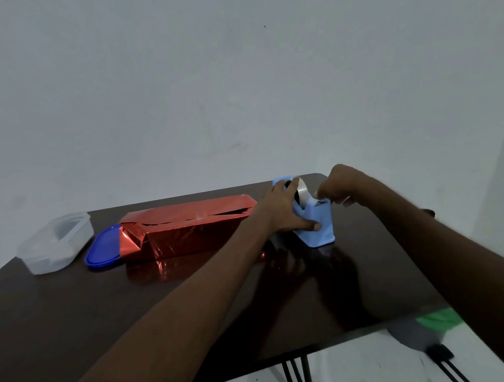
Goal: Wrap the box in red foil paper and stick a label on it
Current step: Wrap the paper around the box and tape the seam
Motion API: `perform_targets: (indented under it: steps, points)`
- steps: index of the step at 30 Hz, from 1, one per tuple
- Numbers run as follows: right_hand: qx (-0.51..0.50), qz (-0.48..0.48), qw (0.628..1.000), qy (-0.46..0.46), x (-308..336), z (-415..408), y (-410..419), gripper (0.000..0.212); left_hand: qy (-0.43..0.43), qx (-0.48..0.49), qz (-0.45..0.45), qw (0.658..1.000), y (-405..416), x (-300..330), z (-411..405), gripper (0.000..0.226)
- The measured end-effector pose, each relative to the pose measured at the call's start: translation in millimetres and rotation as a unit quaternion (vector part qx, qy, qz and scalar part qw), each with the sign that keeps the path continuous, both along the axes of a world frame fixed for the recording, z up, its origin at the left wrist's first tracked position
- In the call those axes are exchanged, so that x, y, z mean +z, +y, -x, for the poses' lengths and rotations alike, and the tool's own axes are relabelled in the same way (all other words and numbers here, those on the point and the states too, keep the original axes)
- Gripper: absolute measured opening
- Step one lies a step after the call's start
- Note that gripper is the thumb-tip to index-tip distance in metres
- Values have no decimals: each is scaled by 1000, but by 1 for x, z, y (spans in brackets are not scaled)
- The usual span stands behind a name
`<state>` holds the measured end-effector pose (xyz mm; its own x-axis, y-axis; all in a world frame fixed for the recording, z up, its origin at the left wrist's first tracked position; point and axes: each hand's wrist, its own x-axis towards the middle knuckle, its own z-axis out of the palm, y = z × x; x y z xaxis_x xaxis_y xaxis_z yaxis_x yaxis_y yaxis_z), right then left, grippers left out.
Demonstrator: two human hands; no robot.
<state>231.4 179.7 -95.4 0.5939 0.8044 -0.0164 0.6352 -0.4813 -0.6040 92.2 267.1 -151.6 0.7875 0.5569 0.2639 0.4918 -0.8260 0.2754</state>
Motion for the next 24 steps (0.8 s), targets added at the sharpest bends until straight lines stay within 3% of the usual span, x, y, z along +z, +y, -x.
perform_targets:
  steps: [5,12,18,24]
  points:
    - [-5,4,997,71,1,-3,2,18,4,1,-3,1000,-3,-1,0,119]
    - [-5,28,996,82,2,3,2,22,10,8,0,1000,-1,-2,0,121]
    - [-17,-45,996,81,5,12,4,5,2,19,15,1000,-2,-1,0,124]
    - [-10,-155,979,131,14,15,-11,18,-21,18,21,999,-5,-2,3,125]
